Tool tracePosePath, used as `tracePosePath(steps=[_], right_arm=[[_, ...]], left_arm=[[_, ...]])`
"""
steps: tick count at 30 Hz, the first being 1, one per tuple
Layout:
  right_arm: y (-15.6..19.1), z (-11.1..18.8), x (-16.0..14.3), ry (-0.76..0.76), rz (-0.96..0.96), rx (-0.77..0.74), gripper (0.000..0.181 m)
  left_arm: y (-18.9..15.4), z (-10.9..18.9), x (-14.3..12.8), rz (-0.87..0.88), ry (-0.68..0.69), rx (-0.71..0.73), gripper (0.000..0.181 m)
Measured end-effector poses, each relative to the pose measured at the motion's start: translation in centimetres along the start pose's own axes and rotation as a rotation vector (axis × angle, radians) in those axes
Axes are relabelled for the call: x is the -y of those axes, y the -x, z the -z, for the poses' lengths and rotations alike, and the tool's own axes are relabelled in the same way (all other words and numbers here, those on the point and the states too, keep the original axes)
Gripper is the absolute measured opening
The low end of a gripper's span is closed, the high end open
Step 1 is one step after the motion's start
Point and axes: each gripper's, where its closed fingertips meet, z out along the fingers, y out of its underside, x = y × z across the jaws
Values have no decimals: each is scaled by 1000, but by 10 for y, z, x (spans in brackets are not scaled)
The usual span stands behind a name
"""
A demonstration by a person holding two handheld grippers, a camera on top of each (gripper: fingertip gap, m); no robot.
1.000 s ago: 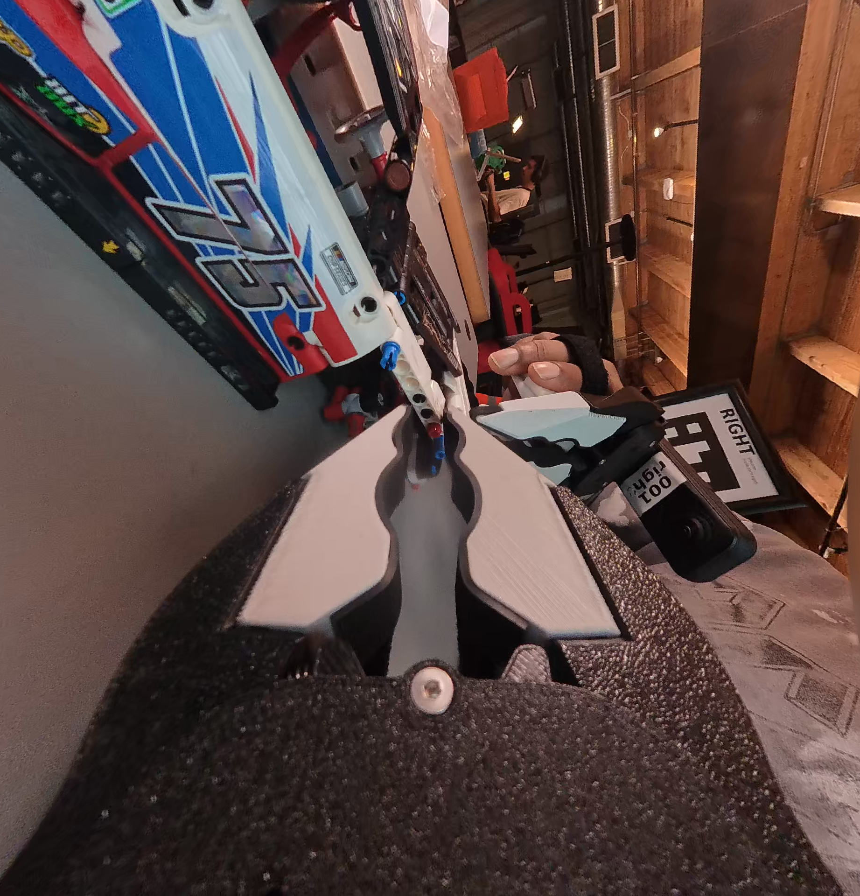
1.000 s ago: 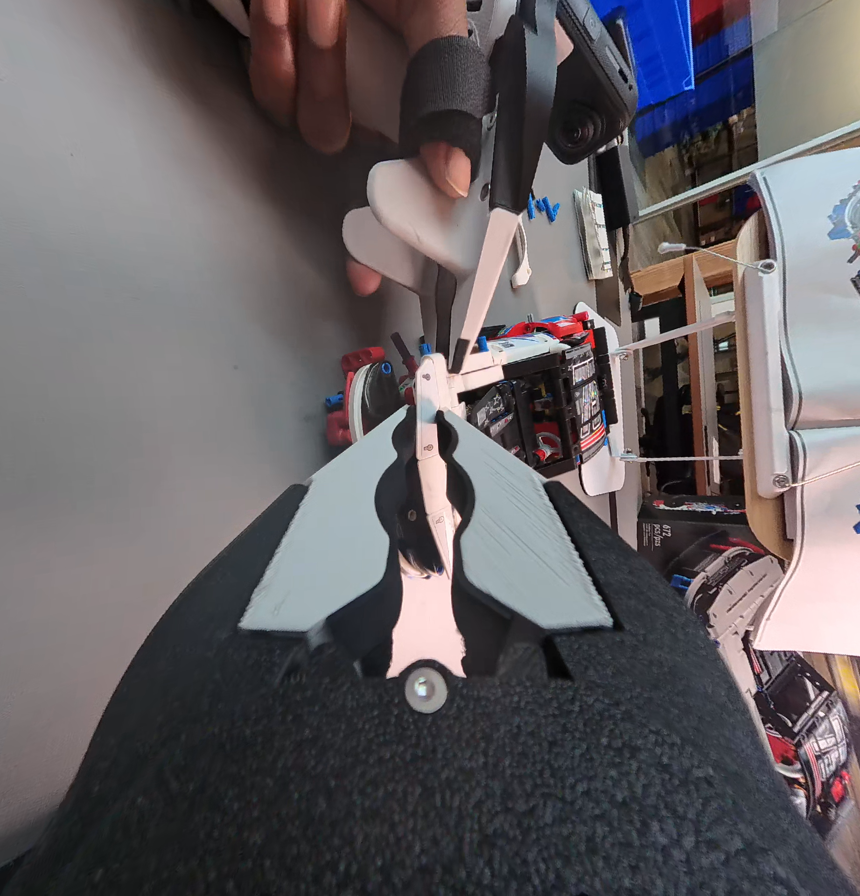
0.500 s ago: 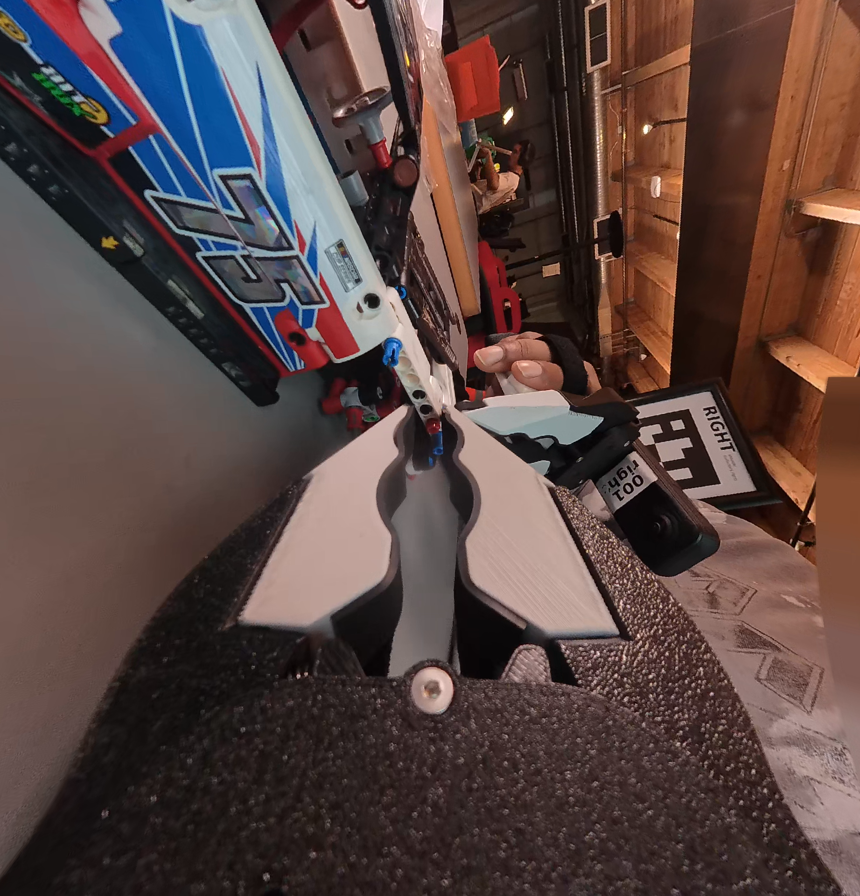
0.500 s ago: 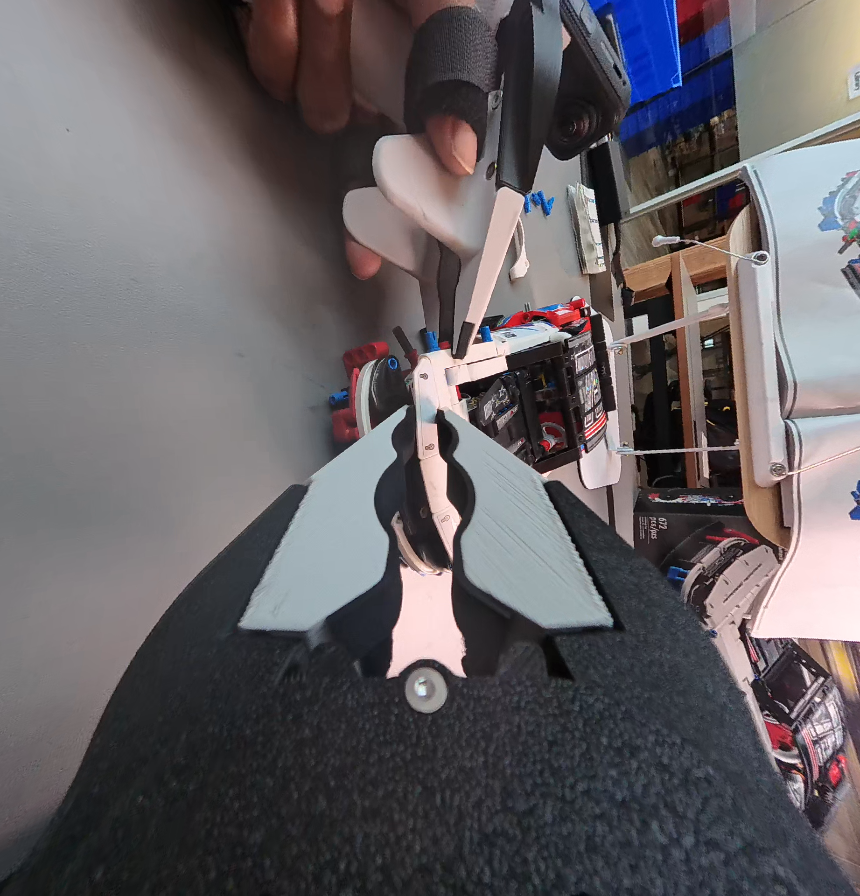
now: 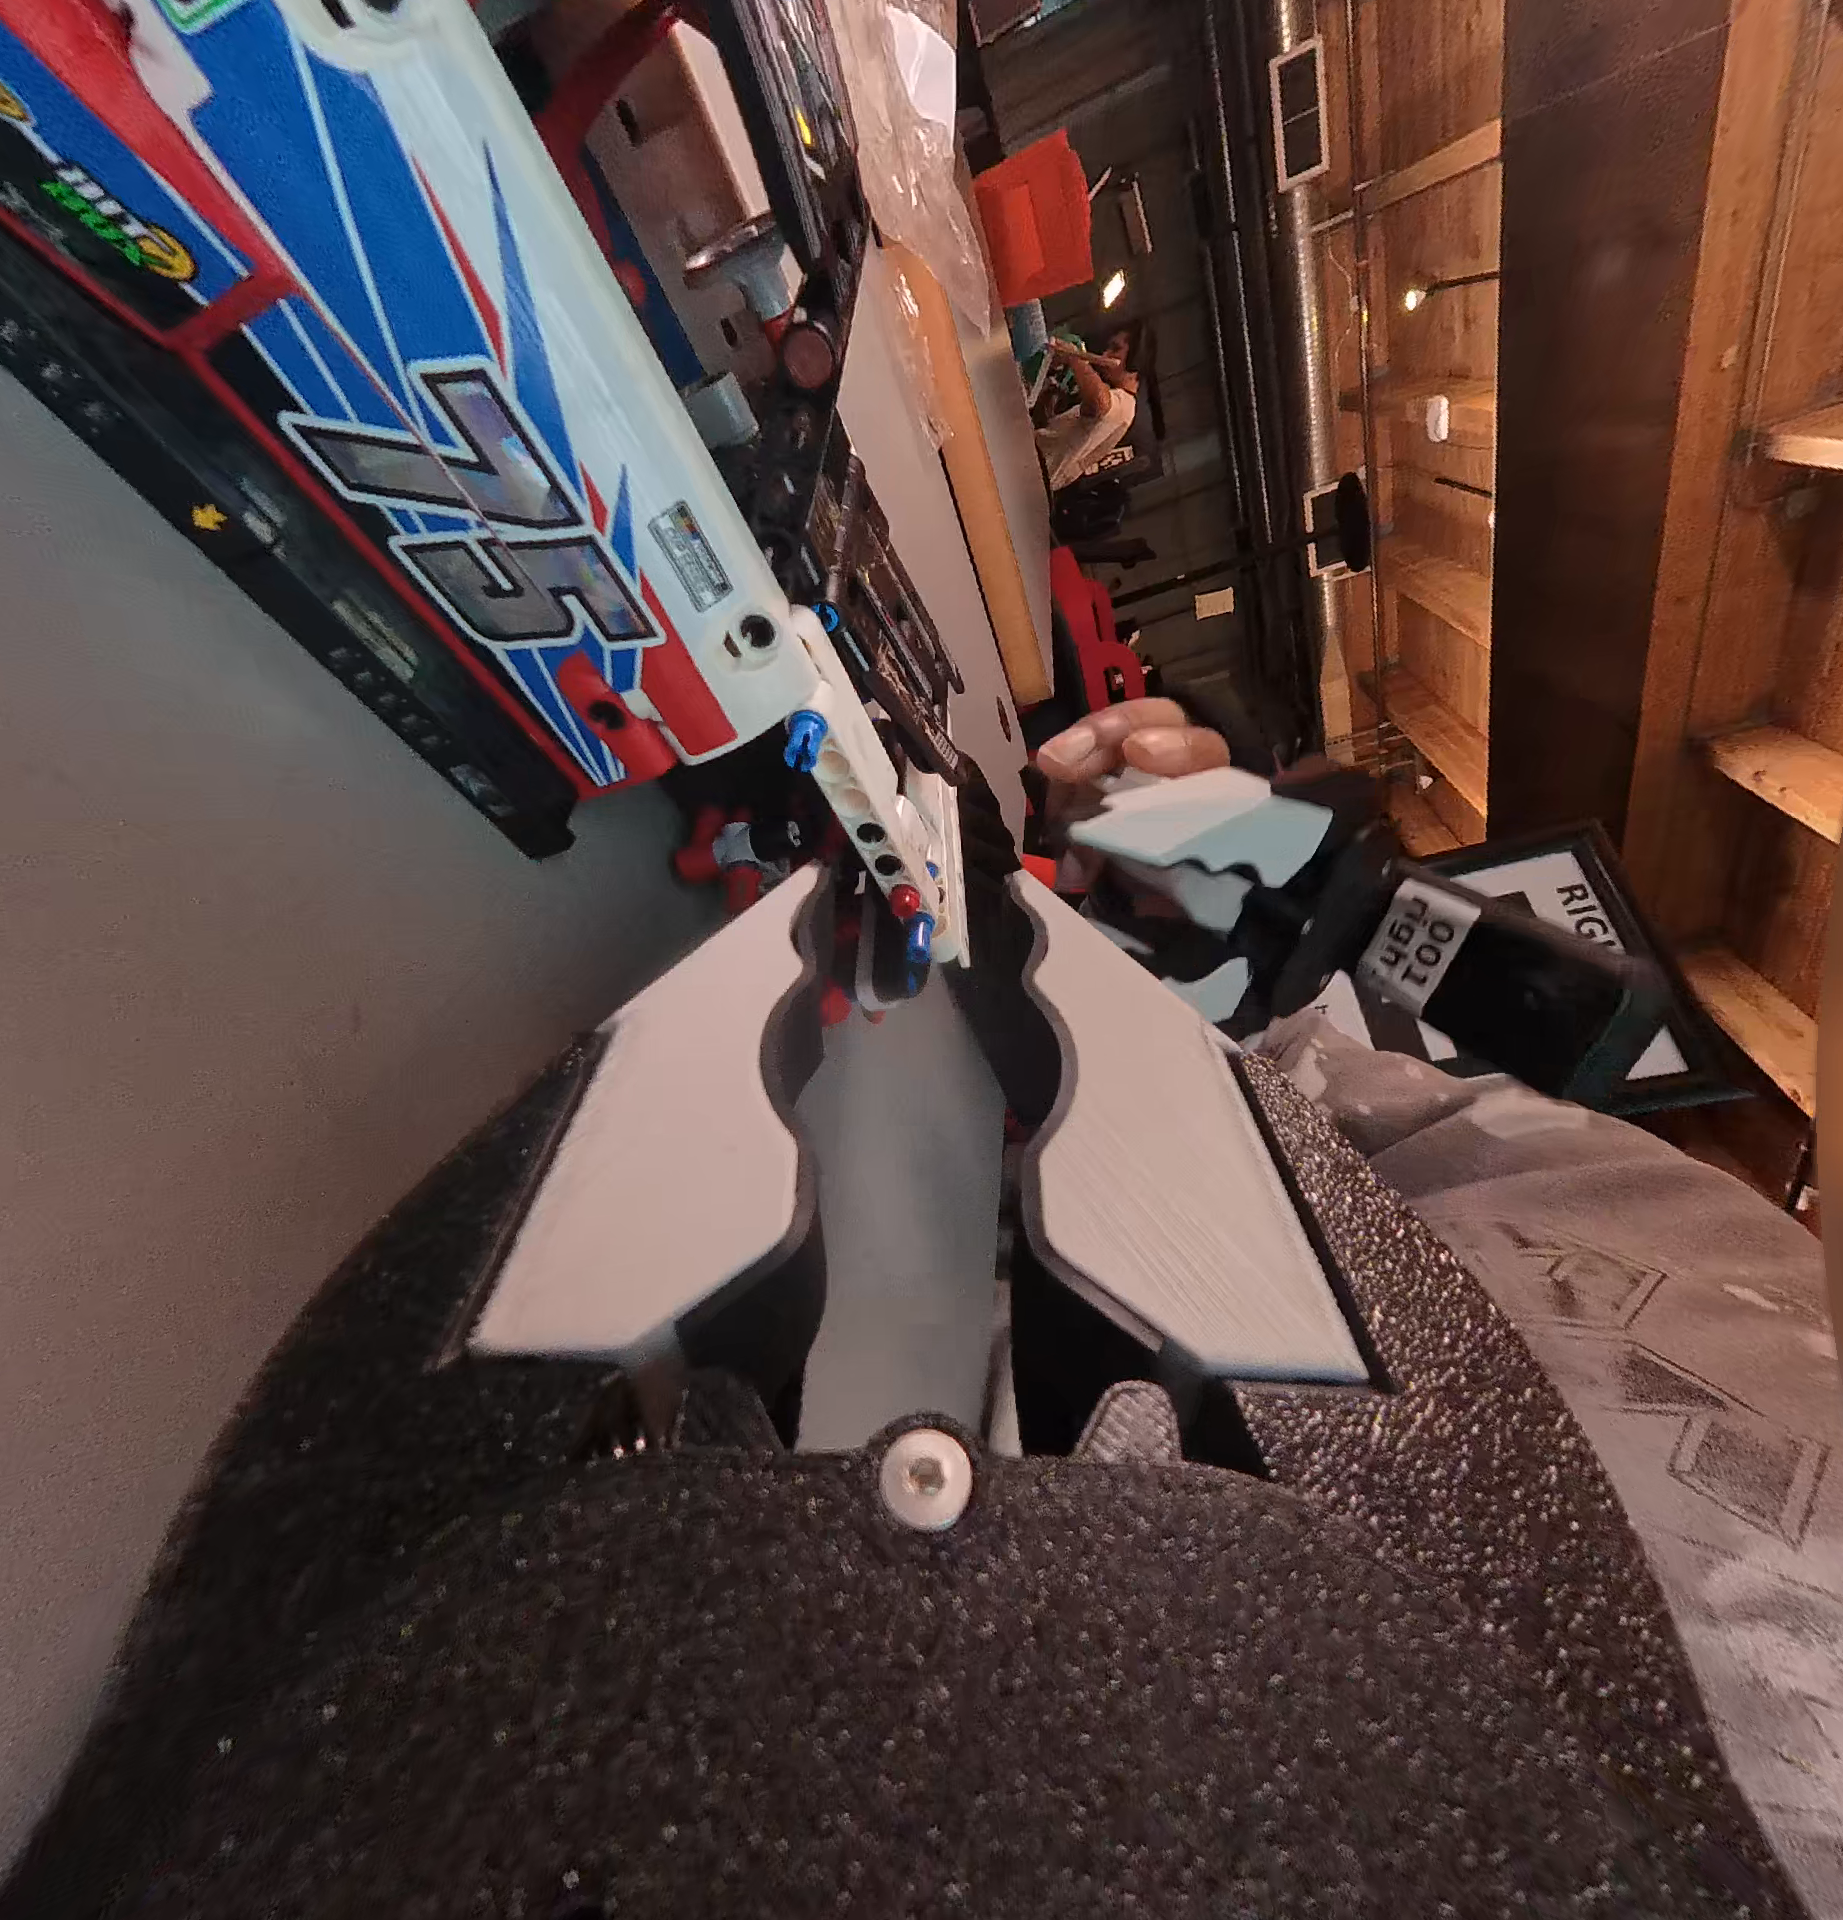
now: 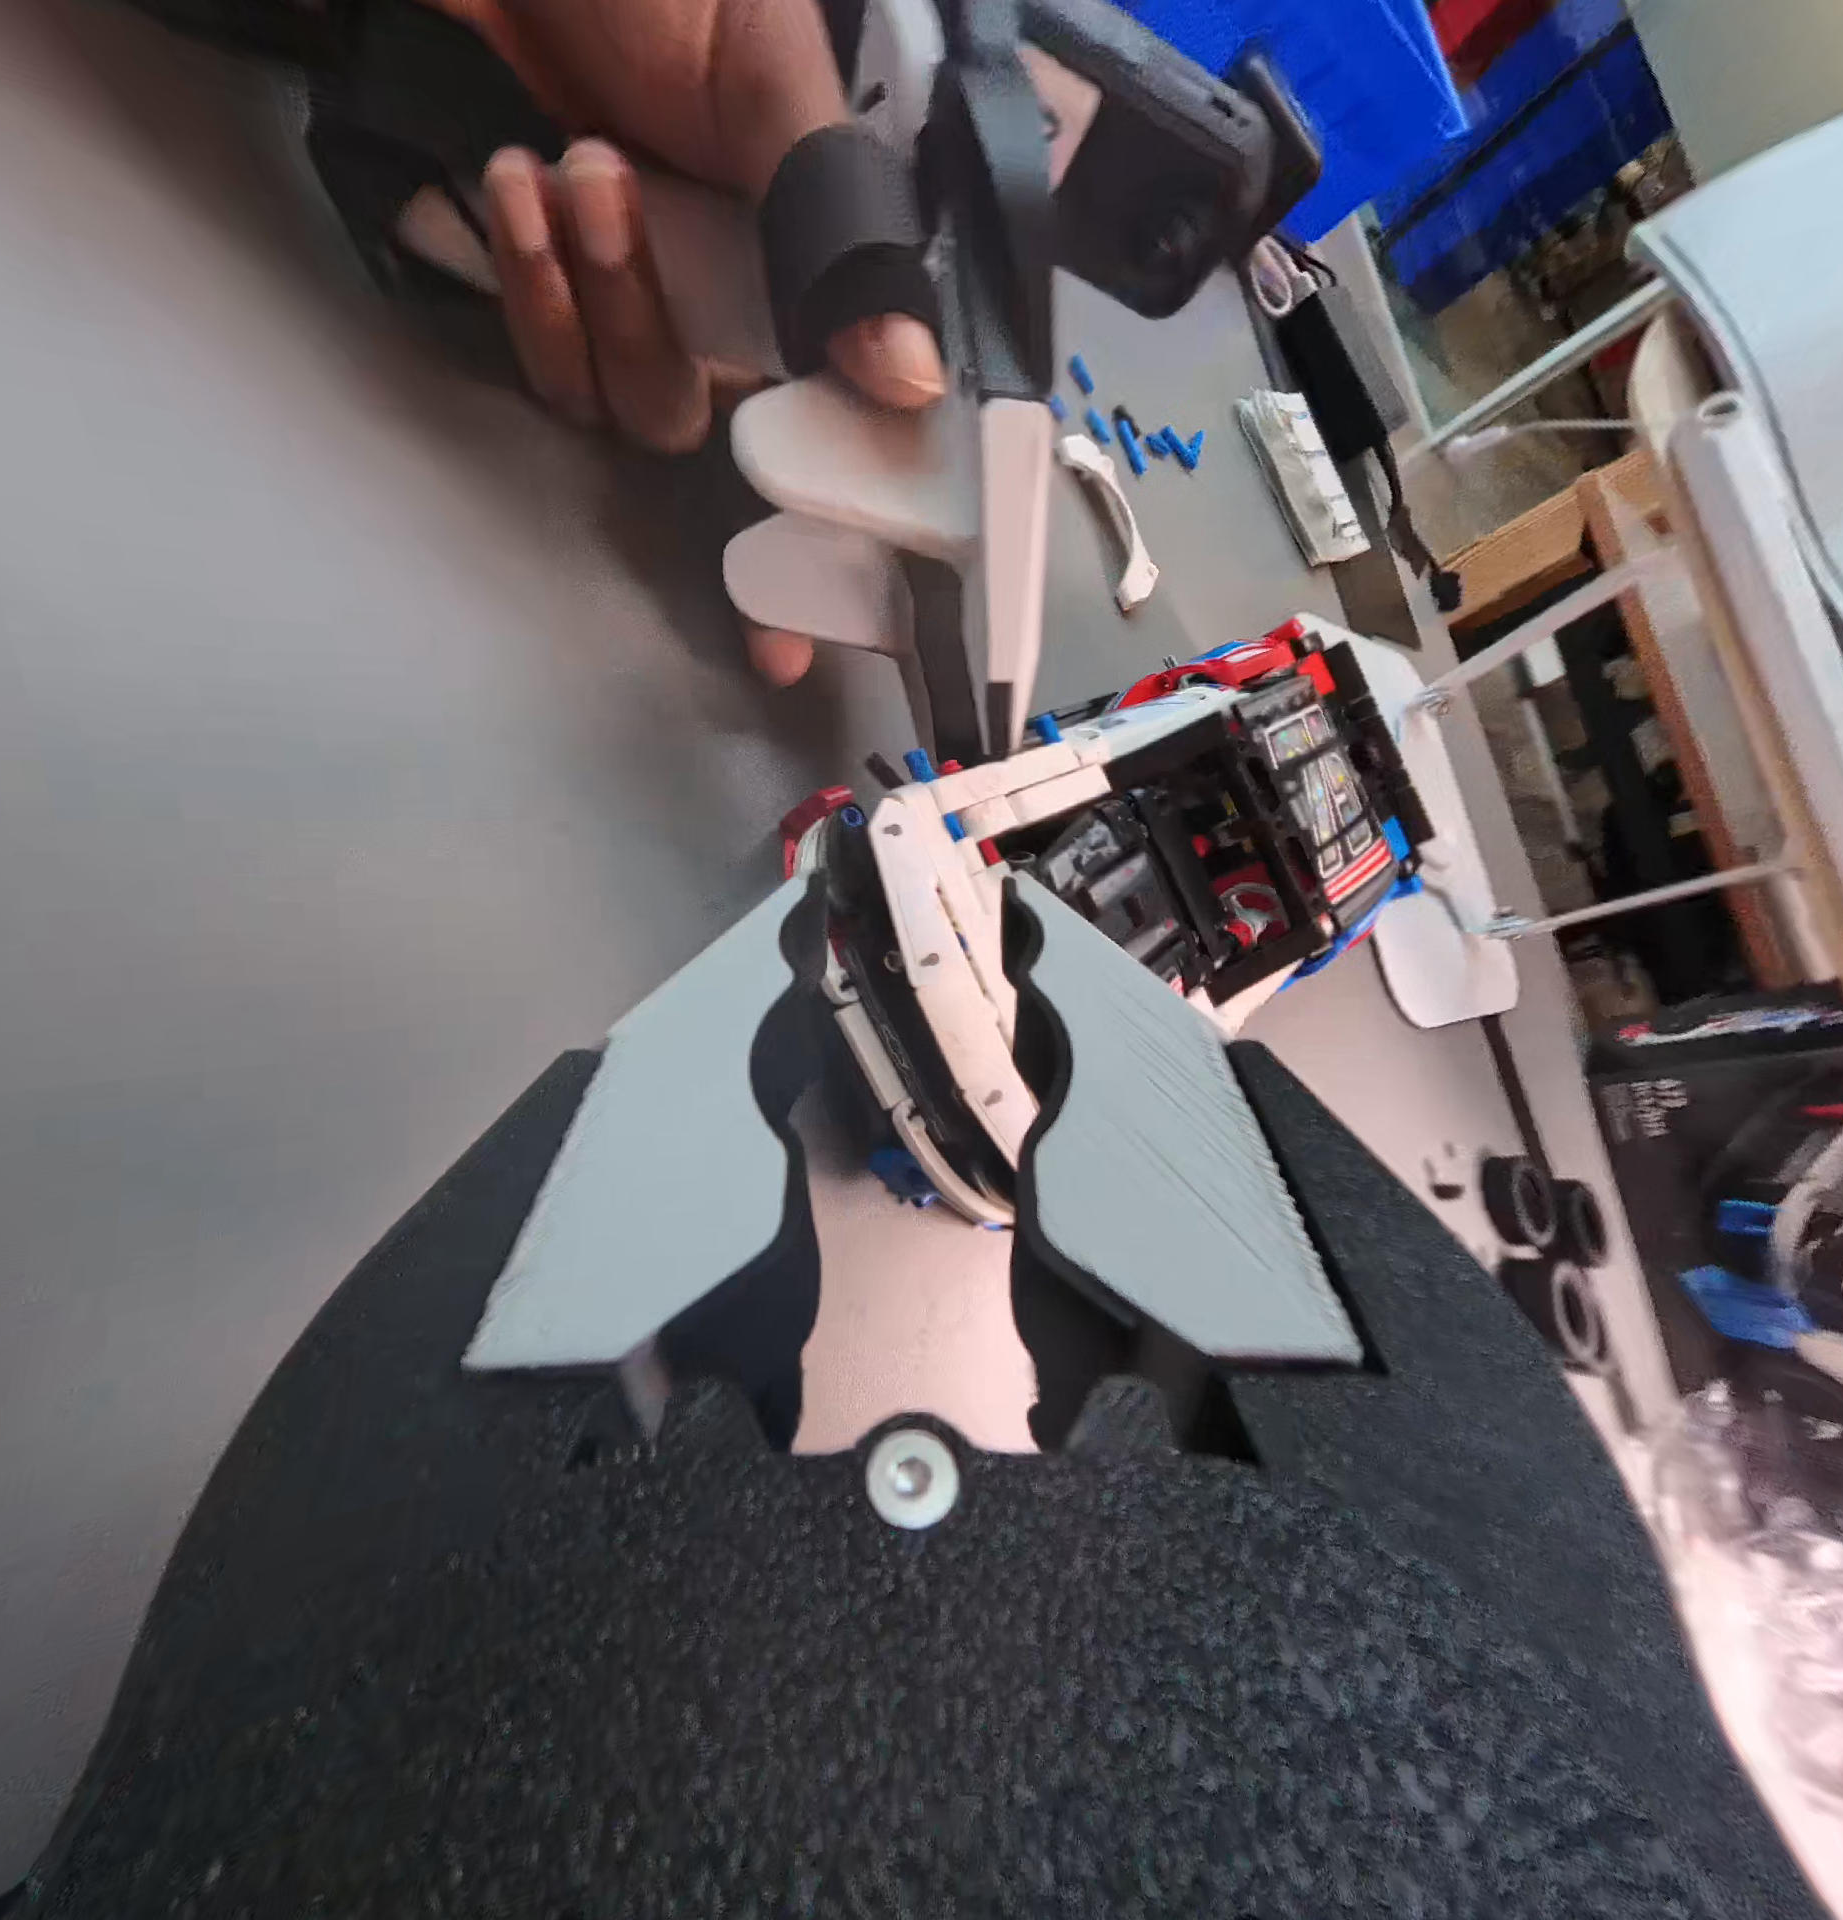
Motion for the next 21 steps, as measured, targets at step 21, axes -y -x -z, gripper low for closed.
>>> tracePosePath(steps=[21], right_arm=[[-25,-4,-61,37,-478,257,56]], left_arm=[[3,-2,-12,-71,82,42,0]])
